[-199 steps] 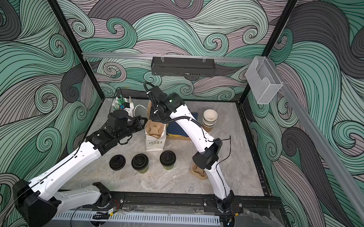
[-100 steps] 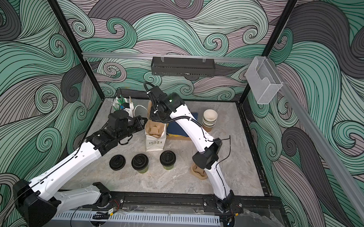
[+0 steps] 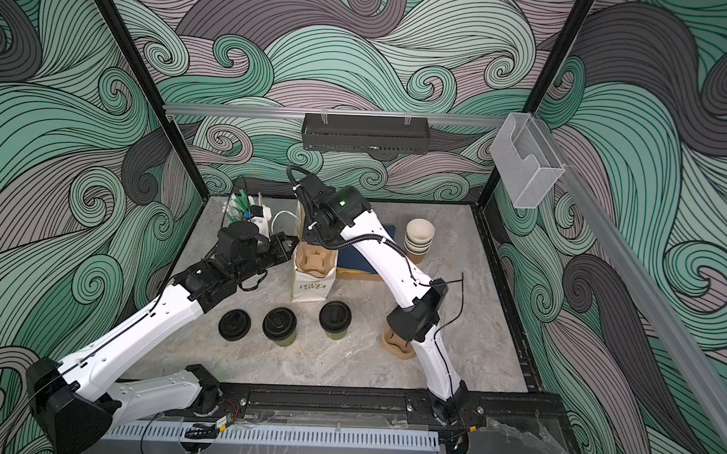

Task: Pack the takeout coffee
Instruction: 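Push the brown carrier down into the white bag with the right gripper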

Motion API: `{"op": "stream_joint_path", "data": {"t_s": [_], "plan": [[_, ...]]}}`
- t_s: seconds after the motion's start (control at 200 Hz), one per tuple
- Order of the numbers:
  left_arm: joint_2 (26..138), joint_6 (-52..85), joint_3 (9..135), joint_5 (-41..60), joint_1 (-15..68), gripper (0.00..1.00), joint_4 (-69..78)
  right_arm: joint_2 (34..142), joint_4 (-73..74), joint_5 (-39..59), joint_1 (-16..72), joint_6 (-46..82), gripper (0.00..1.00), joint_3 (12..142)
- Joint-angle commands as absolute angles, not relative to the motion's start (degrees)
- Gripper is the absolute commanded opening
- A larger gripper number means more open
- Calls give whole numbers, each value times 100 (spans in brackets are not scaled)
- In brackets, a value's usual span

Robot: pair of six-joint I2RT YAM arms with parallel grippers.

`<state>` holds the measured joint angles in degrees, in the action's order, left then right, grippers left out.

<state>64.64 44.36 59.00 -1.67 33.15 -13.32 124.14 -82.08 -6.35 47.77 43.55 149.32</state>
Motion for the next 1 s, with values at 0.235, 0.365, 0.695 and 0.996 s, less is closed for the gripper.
{"op": "stream_joint_path", "data": {"t_s": [0.235,0.365,0.695,0.996], "plan": [[6126,4334,5886,-302,3357,0,-1244,12312,-8572,-697,4641,4351,28,14924],[6187,4283,5940,-179,3366,0,-1155,12378,-8571,-653,4671,4387,28,14913],[6267,4504,5772,-261,3384,0,-1018,12604,-8323,50,4815,4903,28,15131],[6183,4539,5669,-483,3410,0,-976,12728,-7868,156,4860,5706,27,15008]]}}
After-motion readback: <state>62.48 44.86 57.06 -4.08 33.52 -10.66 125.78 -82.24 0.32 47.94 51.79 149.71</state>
